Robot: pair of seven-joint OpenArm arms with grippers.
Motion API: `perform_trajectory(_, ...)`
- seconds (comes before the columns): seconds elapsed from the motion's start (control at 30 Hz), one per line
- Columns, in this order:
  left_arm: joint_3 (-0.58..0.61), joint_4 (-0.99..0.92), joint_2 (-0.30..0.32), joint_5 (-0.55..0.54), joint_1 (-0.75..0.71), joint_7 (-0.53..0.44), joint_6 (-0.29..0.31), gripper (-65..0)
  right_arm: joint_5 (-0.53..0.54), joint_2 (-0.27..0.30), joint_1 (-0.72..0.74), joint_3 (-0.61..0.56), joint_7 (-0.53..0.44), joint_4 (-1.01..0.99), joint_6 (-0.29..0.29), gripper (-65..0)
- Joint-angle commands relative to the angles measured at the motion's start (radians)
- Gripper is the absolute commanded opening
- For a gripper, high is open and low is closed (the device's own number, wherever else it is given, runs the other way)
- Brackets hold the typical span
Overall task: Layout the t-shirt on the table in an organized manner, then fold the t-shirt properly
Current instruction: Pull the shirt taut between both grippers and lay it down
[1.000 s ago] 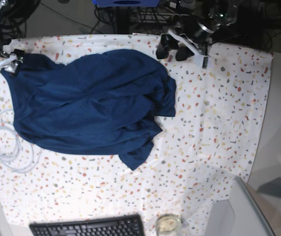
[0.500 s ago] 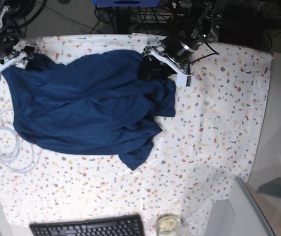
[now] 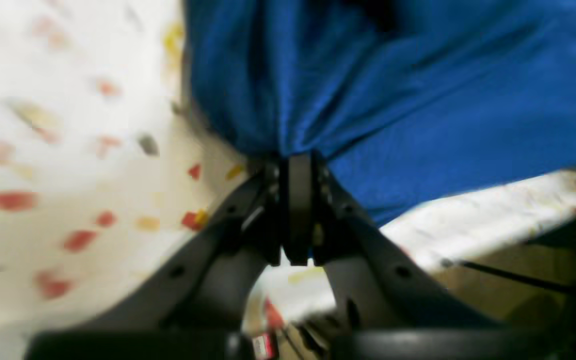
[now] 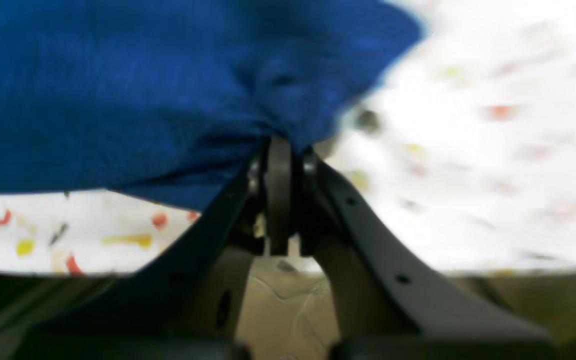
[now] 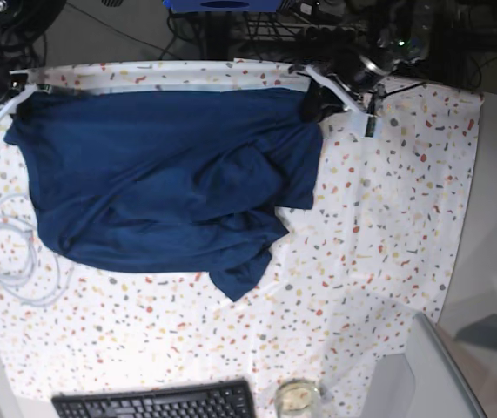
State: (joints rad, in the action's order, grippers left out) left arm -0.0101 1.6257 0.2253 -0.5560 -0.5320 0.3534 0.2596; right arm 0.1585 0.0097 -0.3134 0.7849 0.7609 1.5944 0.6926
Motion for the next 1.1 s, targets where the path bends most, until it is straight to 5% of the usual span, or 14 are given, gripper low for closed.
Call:
perform_trajectory(0.0,-0.026,0.084,0.006,-0.008,-0.029,-0.029,-0.024,-65.0,0.008,0.011,-0.020,0.003,0.007,0.071,0.006,-65.0)
perform_trajectory(0.13,-0.109,0.272,0.049,-0.006,-0.138,-0.029,-0.095,-65.0,0.008,-0.026,-0.089,-0.002,0.075,0.291,0.006,-64.8)
perform_trajectory(0.27,-0.110,0.348,0.058,-0.009,-0.133,-0.027,-0.098,-65.0,0.008,-0.053,-0.071,-0.008,0.141,0.435,0.006,-64.8)
perform_trajectory(0.33,-0.098,0.351,0.055,-0.011,-0.067,-0.006,-0.115,-65.0,0.000,-0.041,-0.003,-0.035,0.168,0.435,0.006,-64.8)
perform_trajectory(0.5,-0.034,0.330,0.000,-0.008,0.237,0.230,-0.174,-65.0,-0.001,0.068,0.254,-0.147,0.266,0.389,0.006,-64.8)
perform_trajectory(0.63,0.012,0.209,-0.082,-0.006,0.540,0.359,-0.248,-65.0,-0.003,0.141,0.534,-0.236,0.289,0.172,0.003,-64.7)
perform_trajectory(0.77,0.095,-0.123,-0.143,-0.005,0.815,0.345,-0.265,-65.0,-0.003,0.206,0.794,-0.324,0.162,-0.282,-0.152,-62.3)
perform_trajectory(0.87,0.103,-0.381,-0.174,-0.005,0.941,0.264,-0.265,-65.0,-0.006,0.256,0.891,-0.385,0.021,-0.561,-0.201,-43.5)
perform_trajectory(0.9,0.098,-0.450,-0.177,-0.006,0.956,0.218,-0.265,-60.1,-0.004,0.269,0.900,-0.397,0.007,-0.593,-0.201,-34.5)
perform_trajectory(0.97,0.098,-0.500,-0.174,-0.008,0.959,0.131,-0.265,-38.0,-0.003,0.275,0.868,-0.396,0.007,-0.563,-0.199,-21.6)
perform_trajectory(1.07,0.094,-0.494,-0.148,-0.009,0.909,0.037,-0.262,-16.0,-0.003,0.273,0.750,-0.373,0.009,-0.414,-0.199,-19.2)
